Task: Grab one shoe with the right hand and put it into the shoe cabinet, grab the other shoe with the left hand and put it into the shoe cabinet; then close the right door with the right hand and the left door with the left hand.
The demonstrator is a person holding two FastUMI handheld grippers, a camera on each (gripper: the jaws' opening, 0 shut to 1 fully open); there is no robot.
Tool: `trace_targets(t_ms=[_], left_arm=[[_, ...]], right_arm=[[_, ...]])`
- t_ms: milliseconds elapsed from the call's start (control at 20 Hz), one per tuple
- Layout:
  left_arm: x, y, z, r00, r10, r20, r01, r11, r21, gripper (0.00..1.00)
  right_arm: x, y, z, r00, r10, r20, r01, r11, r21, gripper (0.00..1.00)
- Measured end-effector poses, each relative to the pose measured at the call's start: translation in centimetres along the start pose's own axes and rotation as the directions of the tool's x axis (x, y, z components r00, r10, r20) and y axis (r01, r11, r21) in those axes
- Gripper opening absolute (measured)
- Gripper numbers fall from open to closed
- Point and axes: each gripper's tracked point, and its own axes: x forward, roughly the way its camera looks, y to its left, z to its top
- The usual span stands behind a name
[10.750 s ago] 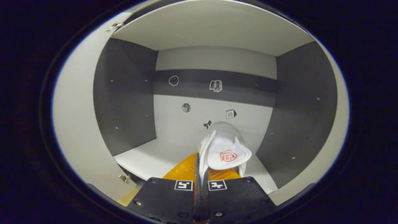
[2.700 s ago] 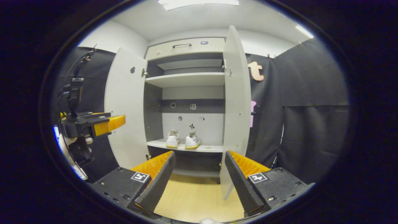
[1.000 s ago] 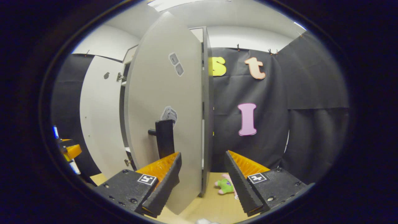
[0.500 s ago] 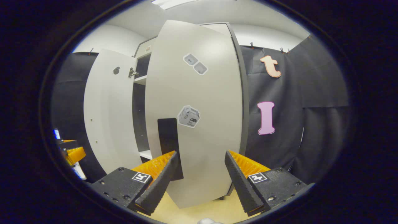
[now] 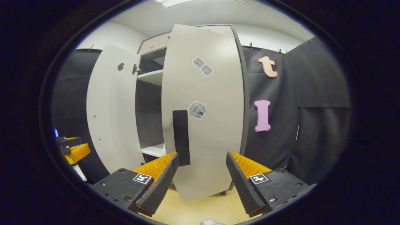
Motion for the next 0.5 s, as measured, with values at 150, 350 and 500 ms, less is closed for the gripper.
trace_targets(t_ms=[150,350,500], left_arm=[[0.4,1.2,-0.1,1.0,-0.016,0.001,0.016,1.0,-0.001,0.96],[0.7,4.4,0.3,1.0,0.001,0.012,-0.001,1.0,0.007,0.96],[1.1,8.4,1.1,0.998,0.048,0.033,-0.049,0.999,0.021,0.96]], right_arm=[[-1.8,0.2,-1.2,1.0,-0.025,-0.018,0.025,0.999,-0.021,0.98],[-3.2,0.8,-3.1,0.997,-0.059,-0.054,0.058,0.998,-0.022,0.99],[-4.9,1.8,-4.7,0.994,-0.073,-0.084,0.071,0.997,-0.019,0.99]])
